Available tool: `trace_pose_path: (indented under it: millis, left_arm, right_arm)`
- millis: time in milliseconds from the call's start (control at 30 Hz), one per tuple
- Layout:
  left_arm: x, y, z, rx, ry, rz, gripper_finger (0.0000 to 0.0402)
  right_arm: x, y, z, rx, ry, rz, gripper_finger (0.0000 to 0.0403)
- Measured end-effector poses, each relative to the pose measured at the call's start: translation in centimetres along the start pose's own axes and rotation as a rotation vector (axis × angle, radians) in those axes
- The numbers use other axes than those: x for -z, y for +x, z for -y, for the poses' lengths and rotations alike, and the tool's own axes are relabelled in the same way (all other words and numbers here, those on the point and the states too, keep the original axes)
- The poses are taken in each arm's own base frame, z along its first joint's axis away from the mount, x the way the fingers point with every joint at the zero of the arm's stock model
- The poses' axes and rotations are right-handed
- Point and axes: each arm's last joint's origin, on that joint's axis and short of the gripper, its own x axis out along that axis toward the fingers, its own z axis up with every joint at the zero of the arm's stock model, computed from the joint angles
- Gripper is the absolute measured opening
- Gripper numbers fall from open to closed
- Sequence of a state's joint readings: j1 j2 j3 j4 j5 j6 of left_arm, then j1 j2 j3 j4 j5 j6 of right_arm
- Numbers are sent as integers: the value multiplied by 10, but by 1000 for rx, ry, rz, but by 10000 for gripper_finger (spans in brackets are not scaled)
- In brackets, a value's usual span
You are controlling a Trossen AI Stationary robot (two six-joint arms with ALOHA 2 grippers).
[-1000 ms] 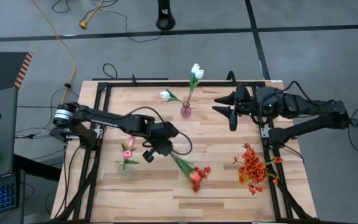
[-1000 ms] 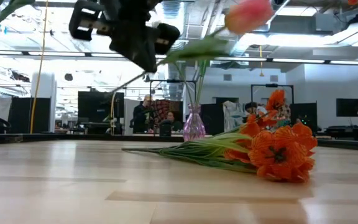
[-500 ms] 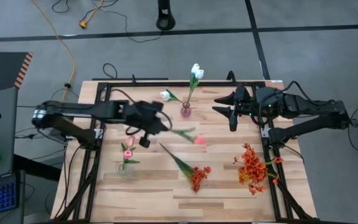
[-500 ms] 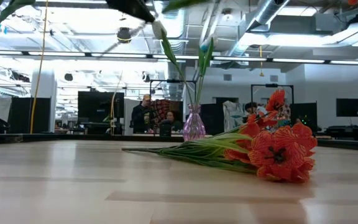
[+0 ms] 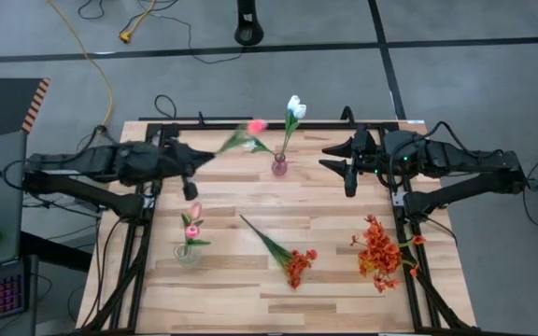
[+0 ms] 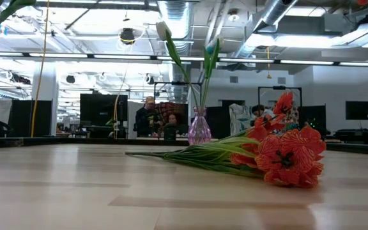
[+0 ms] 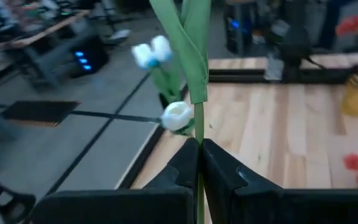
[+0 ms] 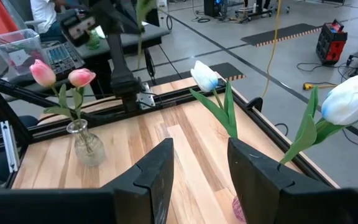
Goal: Sort flowers into vase by color
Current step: Put the pink flower into the transparent vase
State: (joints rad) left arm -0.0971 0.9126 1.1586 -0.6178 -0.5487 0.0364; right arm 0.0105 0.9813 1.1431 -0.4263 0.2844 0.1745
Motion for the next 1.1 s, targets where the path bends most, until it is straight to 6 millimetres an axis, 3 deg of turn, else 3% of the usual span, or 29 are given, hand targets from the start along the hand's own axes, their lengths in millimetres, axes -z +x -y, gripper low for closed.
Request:
trace_pose_path:
  millis: [533,1100]
  left_arm:
    - [33,-46,30,-244,-251,98,0]
    - [54,-49,77,-217,-375,136,0]
  right_arm:
    - [2,0,0,3,-4,-15,177]
    - [8,17,-4,10,-18,-62,177]
